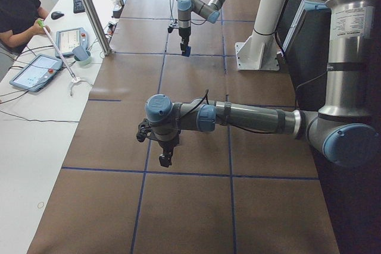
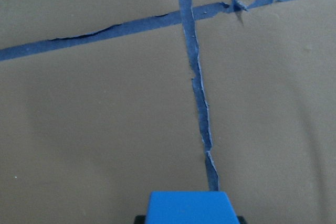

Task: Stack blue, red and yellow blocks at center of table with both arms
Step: 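Carry the blue cube with the right gripper to the table center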

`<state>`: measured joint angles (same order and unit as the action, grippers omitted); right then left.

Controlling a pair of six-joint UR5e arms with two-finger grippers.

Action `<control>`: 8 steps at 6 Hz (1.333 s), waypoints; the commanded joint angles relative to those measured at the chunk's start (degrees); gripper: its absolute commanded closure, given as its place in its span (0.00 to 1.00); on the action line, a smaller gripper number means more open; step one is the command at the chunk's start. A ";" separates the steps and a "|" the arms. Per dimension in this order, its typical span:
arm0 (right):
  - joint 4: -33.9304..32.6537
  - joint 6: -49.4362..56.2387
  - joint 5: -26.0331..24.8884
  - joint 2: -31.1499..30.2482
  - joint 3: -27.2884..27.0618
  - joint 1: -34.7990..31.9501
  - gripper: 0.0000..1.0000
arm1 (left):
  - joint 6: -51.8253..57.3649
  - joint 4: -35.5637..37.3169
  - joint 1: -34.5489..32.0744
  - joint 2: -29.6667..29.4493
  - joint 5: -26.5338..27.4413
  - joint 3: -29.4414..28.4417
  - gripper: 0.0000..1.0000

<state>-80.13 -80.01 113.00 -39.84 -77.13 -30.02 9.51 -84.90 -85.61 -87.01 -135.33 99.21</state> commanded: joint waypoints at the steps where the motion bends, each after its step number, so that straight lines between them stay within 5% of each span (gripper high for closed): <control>1: -1.26 2.05 0.29 -0.94 -0.39 0.05 0.97 | -0.02 0.00 0.00 0.00 -0.02 0.10 0.00; 2: -1.26 2.66 0.38 -1.12 -0.39 0.22 0.95 | -0.02 0.00 0.00 0.00 -0.02 0.19 0.00; 3: -1.26 2.67 0.12 -1.12 -0.13 0.57 0.23 | -0.02 0.00 0.00 0.00 -0.02 0.19 0.00; 4: -1.26 2.67 -0.84 -1.12 -0.21 1.01 0.00 | -0.02 0.00 0.00 -0.09 -0.02 0.19 0.00; 6: -1.34 3.72 -0.42 -1.12 -1.69 0.67 0.00 | 0.07 -0.09 0.52 -0.17 -0.02 0.37 0.00; 7: -5.17 3.81 0.02 -3.03 -7.27 -0.38 0.00 | -1.85 -0.78 2.09 -0.61 -0.63 0.89 0.00; 8: -9.91 7.21 1.68 -9.23 -19.69 -3.26 0.00 | -14.31 -6.10 6.55 -0.70 -2.29 1.94 0.00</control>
<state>-85.99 -75.11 113.46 -44.49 -87.15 -31.10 3.84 -87.34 -82.38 -87.55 -136.38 100.32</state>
